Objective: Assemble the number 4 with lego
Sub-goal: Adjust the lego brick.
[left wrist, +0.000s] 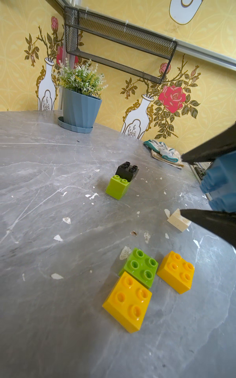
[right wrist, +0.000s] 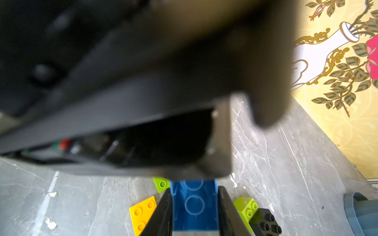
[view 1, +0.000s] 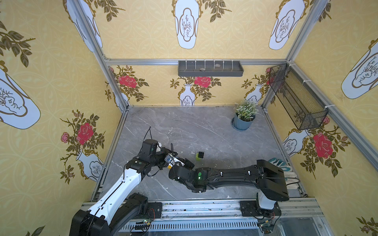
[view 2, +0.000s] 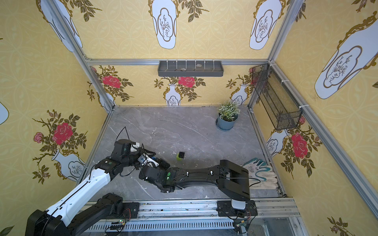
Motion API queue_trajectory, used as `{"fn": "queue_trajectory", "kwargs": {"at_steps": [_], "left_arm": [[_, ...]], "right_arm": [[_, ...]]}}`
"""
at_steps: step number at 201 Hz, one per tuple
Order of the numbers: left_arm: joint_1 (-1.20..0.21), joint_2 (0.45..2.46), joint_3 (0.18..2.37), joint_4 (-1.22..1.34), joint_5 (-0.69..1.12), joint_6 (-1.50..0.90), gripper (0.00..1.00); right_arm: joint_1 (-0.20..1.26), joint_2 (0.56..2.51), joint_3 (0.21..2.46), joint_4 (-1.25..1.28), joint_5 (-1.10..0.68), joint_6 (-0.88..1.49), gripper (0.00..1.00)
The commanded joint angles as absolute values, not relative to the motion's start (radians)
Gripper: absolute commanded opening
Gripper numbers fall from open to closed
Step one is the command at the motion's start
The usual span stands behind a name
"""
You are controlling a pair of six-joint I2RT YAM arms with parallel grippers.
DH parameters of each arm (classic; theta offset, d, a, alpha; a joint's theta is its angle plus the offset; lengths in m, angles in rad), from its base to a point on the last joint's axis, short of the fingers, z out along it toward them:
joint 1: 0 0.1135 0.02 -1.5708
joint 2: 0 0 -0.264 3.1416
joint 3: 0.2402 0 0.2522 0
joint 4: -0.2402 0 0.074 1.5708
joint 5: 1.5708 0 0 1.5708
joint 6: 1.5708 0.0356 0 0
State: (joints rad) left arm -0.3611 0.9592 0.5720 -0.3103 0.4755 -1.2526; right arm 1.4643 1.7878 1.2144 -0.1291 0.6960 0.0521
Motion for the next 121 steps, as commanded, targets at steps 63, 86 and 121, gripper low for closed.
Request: {"fn": "queue_trajectory", "kwargs": {"at_steps": [63, 86, 121], "left_arm": [[-0.362, 0.978, 0.561, -0.250, 0.517, -1.294, 0.20], [-0.362, 0.992, 0.567, -0.225, 0.530, -1.303, 0.28], [-0.361, 0.982, 0.580, -0.243, 0.520, -1.311, 0.54]], "right_arm": [[1.458, 1.821, 1.237, -0.169, 0.799, 0.102, 0.28], [1.462, 1.826, 1.238, -0.161, 0.821, 0.092, 0.28], [1.479, 1.843, 1.229, -0.115, 0.891, 0.032, 0.27]]}}
